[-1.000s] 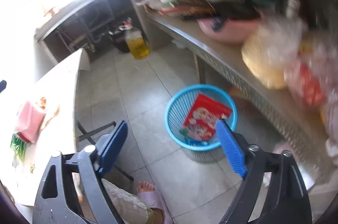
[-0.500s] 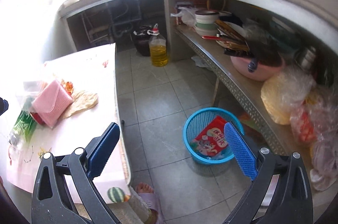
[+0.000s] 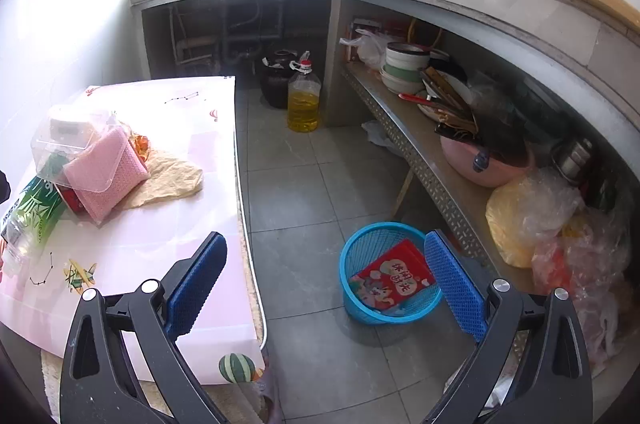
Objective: Collect trash
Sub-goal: 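Move both tools back toward the table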
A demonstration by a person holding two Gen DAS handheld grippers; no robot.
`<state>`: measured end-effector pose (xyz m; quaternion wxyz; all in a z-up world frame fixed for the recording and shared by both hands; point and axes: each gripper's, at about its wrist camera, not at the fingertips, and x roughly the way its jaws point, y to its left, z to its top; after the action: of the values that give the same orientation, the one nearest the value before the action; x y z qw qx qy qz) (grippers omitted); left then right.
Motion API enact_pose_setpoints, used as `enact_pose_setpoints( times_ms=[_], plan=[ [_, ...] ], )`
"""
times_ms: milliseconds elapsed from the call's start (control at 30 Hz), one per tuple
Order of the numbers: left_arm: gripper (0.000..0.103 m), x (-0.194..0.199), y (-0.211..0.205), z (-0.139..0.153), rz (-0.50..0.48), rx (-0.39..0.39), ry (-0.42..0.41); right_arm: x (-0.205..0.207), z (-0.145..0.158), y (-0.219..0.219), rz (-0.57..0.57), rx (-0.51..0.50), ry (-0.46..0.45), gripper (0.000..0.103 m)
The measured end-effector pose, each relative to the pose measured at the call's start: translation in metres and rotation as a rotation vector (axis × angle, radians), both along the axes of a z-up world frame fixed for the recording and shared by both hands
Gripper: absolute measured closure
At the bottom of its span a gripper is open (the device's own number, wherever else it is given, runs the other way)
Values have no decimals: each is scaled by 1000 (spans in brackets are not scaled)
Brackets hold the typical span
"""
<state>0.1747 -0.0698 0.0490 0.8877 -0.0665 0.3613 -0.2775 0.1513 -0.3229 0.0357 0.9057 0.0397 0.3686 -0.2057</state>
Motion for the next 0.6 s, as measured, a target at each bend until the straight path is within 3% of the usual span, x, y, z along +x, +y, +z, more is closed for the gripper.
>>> enact_pose_setpoints(
  times_ms=[600],
  plan=[
    [6, 7, 12, -9, 27, -19, 38, 0, 3, 5, 16, -6, -7, 8]
  ],
)
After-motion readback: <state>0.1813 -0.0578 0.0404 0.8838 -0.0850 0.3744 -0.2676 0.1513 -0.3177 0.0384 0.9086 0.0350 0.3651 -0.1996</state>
